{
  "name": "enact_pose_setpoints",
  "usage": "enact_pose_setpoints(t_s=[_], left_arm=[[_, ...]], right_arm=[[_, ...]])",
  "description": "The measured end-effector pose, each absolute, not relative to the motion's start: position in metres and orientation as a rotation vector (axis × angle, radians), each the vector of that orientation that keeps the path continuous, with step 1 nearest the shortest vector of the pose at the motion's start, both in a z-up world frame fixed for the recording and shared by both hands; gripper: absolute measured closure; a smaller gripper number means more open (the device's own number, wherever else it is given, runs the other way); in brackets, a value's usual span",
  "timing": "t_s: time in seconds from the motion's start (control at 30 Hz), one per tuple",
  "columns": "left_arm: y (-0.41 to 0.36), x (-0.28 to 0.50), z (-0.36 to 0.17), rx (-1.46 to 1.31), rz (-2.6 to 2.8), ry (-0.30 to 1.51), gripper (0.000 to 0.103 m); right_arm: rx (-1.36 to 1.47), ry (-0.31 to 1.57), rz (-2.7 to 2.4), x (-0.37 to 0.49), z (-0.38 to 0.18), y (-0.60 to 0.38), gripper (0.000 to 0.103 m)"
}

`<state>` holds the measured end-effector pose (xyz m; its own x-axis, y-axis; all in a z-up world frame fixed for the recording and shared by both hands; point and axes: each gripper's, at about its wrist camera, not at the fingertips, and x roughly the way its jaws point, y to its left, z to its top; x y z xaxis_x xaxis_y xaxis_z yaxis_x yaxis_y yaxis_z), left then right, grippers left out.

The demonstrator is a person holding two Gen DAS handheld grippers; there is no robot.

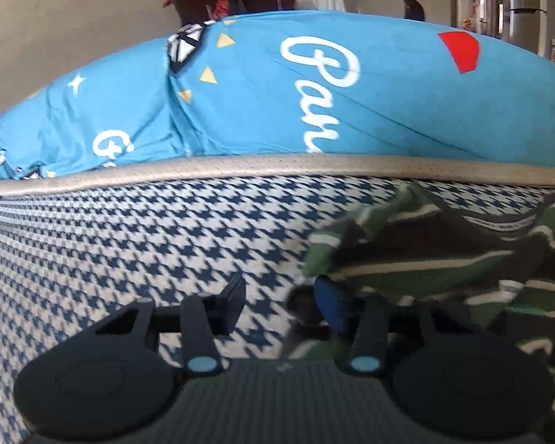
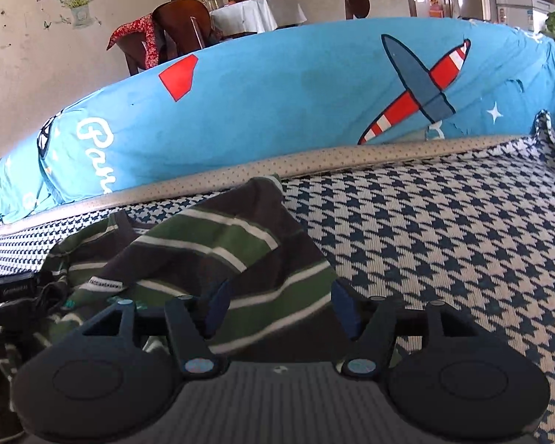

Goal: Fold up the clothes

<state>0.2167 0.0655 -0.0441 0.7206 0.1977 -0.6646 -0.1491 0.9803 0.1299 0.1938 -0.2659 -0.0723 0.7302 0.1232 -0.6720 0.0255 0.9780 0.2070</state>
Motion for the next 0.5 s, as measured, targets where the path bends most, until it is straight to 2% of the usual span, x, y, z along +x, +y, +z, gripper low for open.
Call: enact_pose_setpoints(t_s=[0.2,0.47,0.5], left_arm=[[0.101,0.225,-0.046,-0.032,0.319,0.77,0.059],[0.1,0.216,-0.028,-0.073,0.306,0.727,0.047],[0.099,0.215,-0.025,-0.087,0.29,0.727,0.042]], right_arm=[[0.2,0.79,0.079,0.187,-0.074,-0.265,0.035],[0.148,0.865,0.035,0.184,-0.086,-0.258,0.031],[0.135,0.877,0.025,0.184,-0.088,-0.257,0.031]])
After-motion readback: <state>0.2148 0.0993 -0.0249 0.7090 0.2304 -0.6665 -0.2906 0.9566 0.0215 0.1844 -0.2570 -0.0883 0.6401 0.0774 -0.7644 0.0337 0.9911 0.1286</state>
